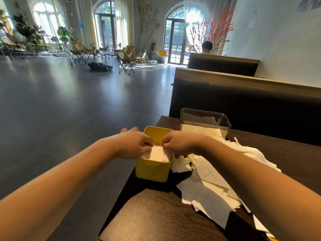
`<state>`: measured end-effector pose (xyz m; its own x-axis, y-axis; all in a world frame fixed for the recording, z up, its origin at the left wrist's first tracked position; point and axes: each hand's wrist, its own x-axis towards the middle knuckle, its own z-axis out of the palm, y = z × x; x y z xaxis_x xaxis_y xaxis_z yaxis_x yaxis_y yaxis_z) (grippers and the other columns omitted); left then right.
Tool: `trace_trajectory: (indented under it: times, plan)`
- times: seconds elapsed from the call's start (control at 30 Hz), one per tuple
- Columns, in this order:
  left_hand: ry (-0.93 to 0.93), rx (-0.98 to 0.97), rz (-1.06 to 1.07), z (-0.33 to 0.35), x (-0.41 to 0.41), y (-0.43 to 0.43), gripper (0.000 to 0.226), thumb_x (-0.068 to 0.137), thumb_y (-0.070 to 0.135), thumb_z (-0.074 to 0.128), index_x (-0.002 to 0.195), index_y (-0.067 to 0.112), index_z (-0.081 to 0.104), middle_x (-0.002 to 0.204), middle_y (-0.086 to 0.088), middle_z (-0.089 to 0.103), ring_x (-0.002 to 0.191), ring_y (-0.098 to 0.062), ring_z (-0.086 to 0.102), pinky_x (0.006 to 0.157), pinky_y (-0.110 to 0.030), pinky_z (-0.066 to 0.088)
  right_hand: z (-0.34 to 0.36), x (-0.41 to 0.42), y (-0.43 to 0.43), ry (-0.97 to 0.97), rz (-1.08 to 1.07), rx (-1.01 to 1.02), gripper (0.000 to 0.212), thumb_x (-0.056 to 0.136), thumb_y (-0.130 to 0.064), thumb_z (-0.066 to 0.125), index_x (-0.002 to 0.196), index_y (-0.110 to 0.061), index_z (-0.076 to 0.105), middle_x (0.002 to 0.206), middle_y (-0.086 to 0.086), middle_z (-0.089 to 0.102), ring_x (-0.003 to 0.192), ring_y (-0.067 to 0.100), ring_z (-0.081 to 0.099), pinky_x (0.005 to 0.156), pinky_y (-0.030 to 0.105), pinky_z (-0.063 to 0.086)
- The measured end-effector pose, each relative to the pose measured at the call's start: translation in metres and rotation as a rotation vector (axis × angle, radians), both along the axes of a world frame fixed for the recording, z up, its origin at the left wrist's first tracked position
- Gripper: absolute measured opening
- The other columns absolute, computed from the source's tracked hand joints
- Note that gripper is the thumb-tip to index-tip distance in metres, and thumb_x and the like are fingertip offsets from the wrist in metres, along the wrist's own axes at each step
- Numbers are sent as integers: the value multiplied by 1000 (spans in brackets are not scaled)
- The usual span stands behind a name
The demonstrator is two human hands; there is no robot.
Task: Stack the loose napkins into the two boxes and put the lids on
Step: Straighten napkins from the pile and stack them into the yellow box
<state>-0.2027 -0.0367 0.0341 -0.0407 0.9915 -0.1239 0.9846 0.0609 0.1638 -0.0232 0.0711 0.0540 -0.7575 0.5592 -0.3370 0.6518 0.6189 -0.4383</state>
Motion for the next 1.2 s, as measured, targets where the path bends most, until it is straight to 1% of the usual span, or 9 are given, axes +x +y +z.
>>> trace_trajectory:
  times: [0.2,0.37,0.43,0.6,0.7,0.77,0.87,0.97,1.2]
  plan:
    - [-63,-57,-16,7,2,2,36,110,49,42,141,41,59,130,18,59,127,-11,42,109,-41,40,2,1,-4,-56,87,17,27,107,-40,51,122,-20,64,114,4,68,99,20,68,91,36,61]
    - [-100,-85,-48,7,4,2,38,109,43,47,143,31,60,133,9,66,112,-10,59,97,-28,47,-3,5,-3,-56,128,97,7,101,-30,65,96,-25,62,93,-2,62,88,15,61,72,23,52]
    - [-91,-83,-41,6,6,4,39,110,43,44,144,31,59,138,7,64,116,-11,57,99,-29,45,-5,7,-5,-57,145,100,16,101,-26,65,116,-20,65,100,-3,62,89,16,61,72,23,55]
    - [306,54,-118,5,20,8,37,109,47,41,137,33,61,150,11,54,158,-26,20,121,-74,14,-10,8,-8,-12,165,72,38,103,-18,62,140,-19,58,113,-2,63,93,17,65,77,26,58]
    - [25,152,-196,-1,24,10,27,109,39,46,111,25,69,111,5,70,111,-15,62,97,-42,49,-12,10,-8,-22,183,122,33,104,-17,57,138,-16,59,95,-10,57,95,16,60,79,26,49]
    - [-189,102,-130,-6,25,11,24,109,34,45,104,23,65,95,2,68,85,-15,64,77,-33,48,-12,13,-10,-1,167,108,32,107,-19,52,139,-17,55,104,-5,60,100,17,59,86,30,50]
    - [-187,52,-99,-10,28,11,34,113,36,32,119,25,64,98,6,69,94,-14,65,98,-36,49,-12,19,-15,30,175,121,33,111,-28,46,143,-21,47,114,-4,59,97,12,58,88,30,51]
    - [-51,-35,-145,-10,33,10,47,114,45,18,110,35,64,89,15,66,103,-8,64,126,-41,17,-16,26,-17,52,203,260,28,108,-37,50,133,-24,57,113,-5,67,97,14,63,89,33,58]
    - [-10,-76,-160,-6,37,6,70,106,60,7,130,32,67,83,21,58,111,-5,61,130,-45,10,-19,38,-21,229,225,434,21,101,-40,63,113,-25,70,103,-7,63,87,12,59,75,23,54]
